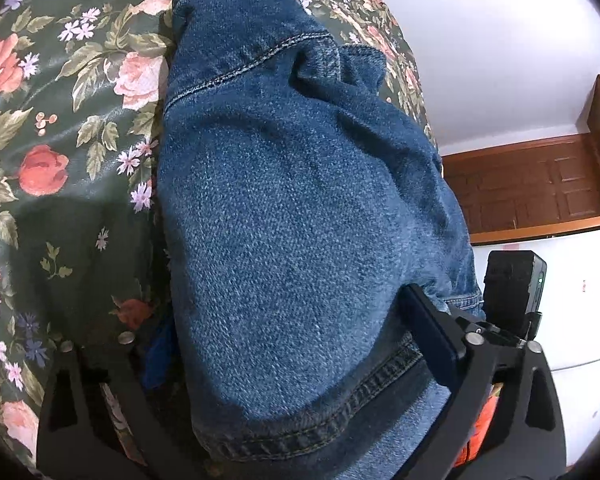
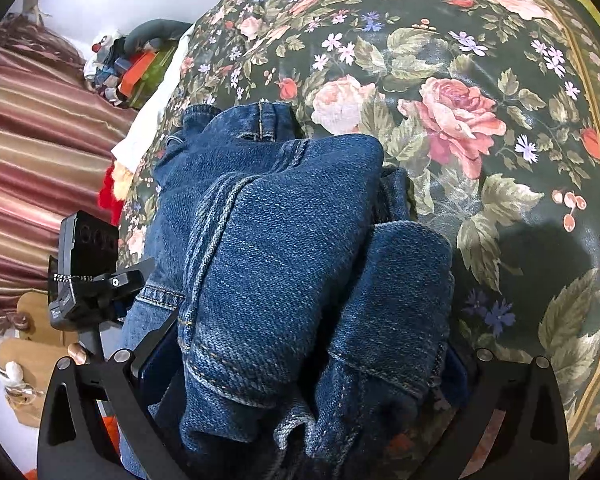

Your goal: Fold large clothes

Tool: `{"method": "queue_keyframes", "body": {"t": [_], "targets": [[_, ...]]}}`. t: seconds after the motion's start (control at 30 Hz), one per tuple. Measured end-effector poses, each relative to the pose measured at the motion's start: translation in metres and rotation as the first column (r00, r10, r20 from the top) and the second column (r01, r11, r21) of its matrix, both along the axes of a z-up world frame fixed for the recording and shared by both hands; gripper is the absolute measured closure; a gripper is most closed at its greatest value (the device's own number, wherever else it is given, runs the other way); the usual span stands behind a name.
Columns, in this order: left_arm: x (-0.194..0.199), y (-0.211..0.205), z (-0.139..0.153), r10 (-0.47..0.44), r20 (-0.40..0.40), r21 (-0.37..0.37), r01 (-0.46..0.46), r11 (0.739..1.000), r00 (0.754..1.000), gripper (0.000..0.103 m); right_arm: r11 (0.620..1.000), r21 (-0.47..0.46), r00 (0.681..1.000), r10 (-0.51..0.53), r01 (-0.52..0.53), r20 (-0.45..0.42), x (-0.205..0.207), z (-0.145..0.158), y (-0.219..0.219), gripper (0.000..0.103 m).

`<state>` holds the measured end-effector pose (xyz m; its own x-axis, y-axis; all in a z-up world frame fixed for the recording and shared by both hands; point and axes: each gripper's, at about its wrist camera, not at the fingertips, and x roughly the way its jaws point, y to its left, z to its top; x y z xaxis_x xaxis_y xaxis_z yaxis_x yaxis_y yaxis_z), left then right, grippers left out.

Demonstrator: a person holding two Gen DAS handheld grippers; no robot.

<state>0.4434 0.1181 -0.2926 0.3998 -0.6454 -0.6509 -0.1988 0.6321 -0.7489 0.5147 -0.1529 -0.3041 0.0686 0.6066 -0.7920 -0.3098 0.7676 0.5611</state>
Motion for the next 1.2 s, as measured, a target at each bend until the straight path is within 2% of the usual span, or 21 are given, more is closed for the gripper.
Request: {"method": "queue_keyframes", "body": {"t": [0.1, 0.2, 0.3, 0.4, 0.43, 0.47, 0.53, 0.67, 0.8, 1.03, 1.2], "targets": [[-0.003, -0.013, 0.02, -0.032, 0.033, 0.067, 0.03, 0.997, 0.999, 0.018, 1.0, -0.01, 1.0, 0.001, 0.0, 0.026, -0.01, 0.008, -0.003, 0.004], [-0.011, -0.022, 0.041, -0.084, 0.067, 0.131, 0.075, 0.989, 0.994, 0.021, 0.998, -0.037, 0.995, 0.059, -0.056, 0.079, -0.028, 0.025, 0.004, 0.007], [-0.024, -0.031, 0.064, -0.128, 0.106, 0.194, 0.106, 0.975, 0.986, 0.024, 0.998, -0.027, 0.992, 0.06, -0.058, 0.108, -0.045, 0.04, 0.005, 0.011], [-0.037, -0.041, 0.089, -0.163, 0.155, 0.259, 0.12, 0.958, 0.974, 0.028, 0.999, -0.002, 0.993, 0.036, -0.036, 0.115, -0.055, 0.053, 0.0, 0.022], [-0.041, -0.043, 0.098, -0.168, 0.17, 0.271, 0.118, 0.955, 0.971, 0.03, 0.999, 0.008, 0.992, 0.03, -0.031, 0.123, -0.058, 0.058, -0.001, 0.029], [-0.045, -0.044, 0.105, -0.17, 0.182, 0.277, 0.116, 0.954, 0.968, 0.03, 0.999, 0.017, 0.991, 0.033, -0.036, 0.129, -0.061, 0.064, -0.001, 0.036], [-0.052, -0.046, 0.12, -0.174, 0.208, 0.281, 0.112, 0.953, 0.962, 0.033, 0.999, 0.014, 0.986, 0.036, -0.039, 0.161, -0.071, 0.08, 0.002, 0.04], [-0.068, -0.039, 0.143, -0.172, 0.25, 0.3, 0.093, 0.95, 0.953, 0.035, 0.998, 0.019, 0.969, 0.052, -0.059, 0.243, -0.094, 0.115, 0.01, 0.057], [-0.093, -0.02, 0.161, -0.162, 0.292, 0.287, 0.075, 0.955, 0.942, 0.039, 0.997, 0.022, 0.948, 0.065, -0.075, 0.313, -0.112, 0.144, 0.02, 0.061], [-0.12, 0.002, 0.187, -0.147, 0.354, 0.301, 0.037, 0.953, 0.924, 0.042, 0.994, 0.038, 0.929, 0.085, -0.106, 0.361, -0.137, 0.177, 0.04, 0.063], [-0.132, 0.027, 0.191, -0.123, 0.363, 0.315, 0.003, 0.949, 0.924, 0.042, 0.99, 0.048, 0.93, 0.108, -0.133, 0.351, -0.145, 0.178, 0.064, 0.063]]}}
